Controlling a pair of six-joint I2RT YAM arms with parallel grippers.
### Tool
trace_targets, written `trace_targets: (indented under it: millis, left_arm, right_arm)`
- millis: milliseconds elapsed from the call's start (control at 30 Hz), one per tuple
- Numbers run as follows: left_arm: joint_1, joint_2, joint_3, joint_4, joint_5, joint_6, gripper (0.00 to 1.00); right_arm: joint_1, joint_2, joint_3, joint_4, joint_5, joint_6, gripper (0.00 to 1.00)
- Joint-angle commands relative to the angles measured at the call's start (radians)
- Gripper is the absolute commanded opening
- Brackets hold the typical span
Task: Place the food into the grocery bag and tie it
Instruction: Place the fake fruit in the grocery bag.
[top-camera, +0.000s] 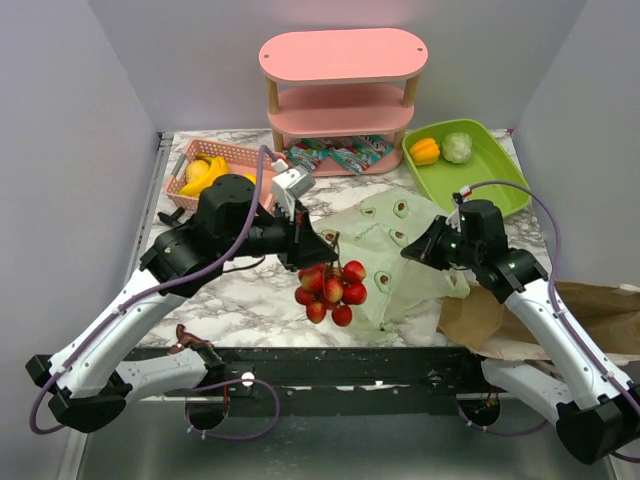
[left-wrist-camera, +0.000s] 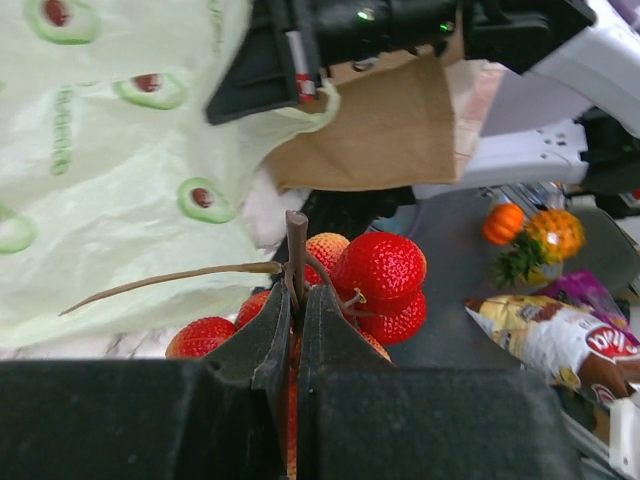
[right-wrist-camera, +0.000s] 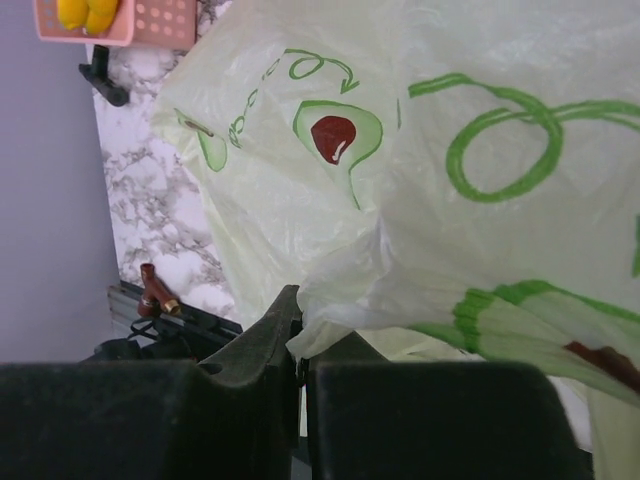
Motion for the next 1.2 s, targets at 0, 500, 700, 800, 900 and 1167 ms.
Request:
trace_targets:
  millis: [0,500,700,800,900,1167]
  left_arm:
    - [-0.096,0.07,0.031,0.136,0.048,-0.042,0.0]
    - [-0.326,0.353,0.122,0.39,0.072,-0.062,0.0]
    - [-0.36,0.399,0.05,0.548,-0.026,-0.038,0.0]
    - [-0.38,0.383,-0.029,0.638,-0.232,-0.059,0.0]
    - [-0.398,0.385,-0.079,0.705,-0.356,-0.073,0.0]
    - [-0.408,0.468,-0.104,0.826,-0.373,-0.099,0.0]
  right_arm:
    - [0.0,0.019,0.072,-0.01,0.016,0.027,0.08]
    - [0.001,0.091,0.248,-0.124,0.053,0.144,0.01]
    - [0.001,0.106,0.29,-0.151,0.032,0.122,0.01]
    - [0.001,0.115,0.315,-0.182,0.029,0.105,0.01]
    - [0.0,0.123,0.33,-0.206,0.024,0.102,0.01]
    - [0.001,0.124,0.33,-0.205,-0.02,0.117,0.01]
